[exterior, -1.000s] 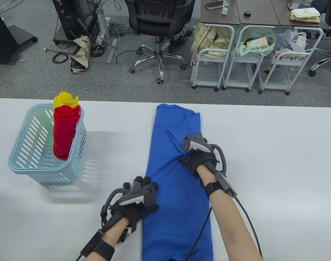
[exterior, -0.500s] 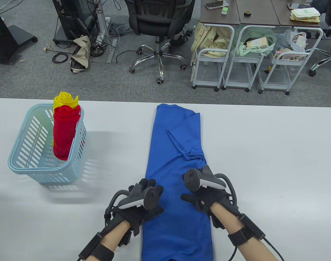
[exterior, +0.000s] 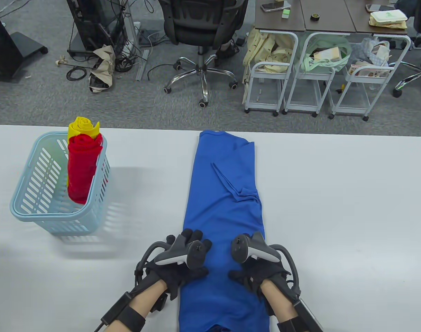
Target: Roll t-shirt into tight roll
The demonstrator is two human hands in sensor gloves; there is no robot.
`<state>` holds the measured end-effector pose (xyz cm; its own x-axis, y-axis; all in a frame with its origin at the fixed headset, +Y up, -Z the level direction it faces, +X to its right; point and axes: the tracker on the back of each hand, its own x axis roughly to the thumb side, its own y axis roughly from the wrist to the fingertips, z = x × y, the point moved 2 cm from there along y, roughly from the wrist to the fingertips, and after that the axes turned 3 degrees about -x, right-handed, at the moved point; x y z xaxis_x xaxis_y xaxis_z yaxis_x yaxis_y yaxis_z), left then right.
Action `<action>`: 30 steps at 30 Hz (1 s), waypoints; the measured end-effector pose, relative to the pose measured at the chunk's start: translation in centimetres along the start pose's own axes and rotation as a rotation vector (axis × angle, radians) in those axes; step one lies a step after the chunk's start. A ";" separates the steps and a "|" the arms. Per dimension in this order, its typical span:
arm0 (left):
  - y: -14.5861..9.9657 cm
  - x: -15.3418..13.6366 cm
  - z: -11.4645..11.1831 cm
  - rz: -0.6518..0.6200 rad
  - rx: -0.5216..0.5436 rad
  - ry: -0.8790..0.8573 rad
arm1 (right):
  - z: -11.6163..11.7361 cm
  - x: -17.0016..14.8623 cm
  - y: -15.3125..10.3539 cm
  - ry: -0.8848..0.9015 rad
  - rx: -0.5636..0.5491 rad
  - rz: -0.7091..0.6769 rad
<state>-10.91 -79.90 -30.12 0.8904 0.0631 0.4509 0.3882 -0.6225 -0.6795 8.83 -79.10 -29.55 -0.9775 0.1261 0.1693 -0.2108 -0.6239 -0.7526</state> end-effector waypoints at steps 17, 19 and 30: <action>-1.0 0.3 0.9 -0.028 0.093 -0.020 | -3.3 -1.8 4.0 0.177 -0.053 0.061; -1.1 0.9 0.9 -0.045 0.094 -0.006 | -3.8 -2.0 4.6 0.183 -0.050 0.060; -0.3 0.9 -0.6 -0.043 0.002 0.023 | -4.5 -2.1 5.3 0.004 -0.030 0.085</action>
<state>-10.34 -80.11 -29.16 0.8673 0.0718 0.4925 0.4261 -0.6184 -0.6603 9.71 -79.20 -36.82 -0.9919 0.0768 0.1010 -0.1268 -0.6092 -0.7828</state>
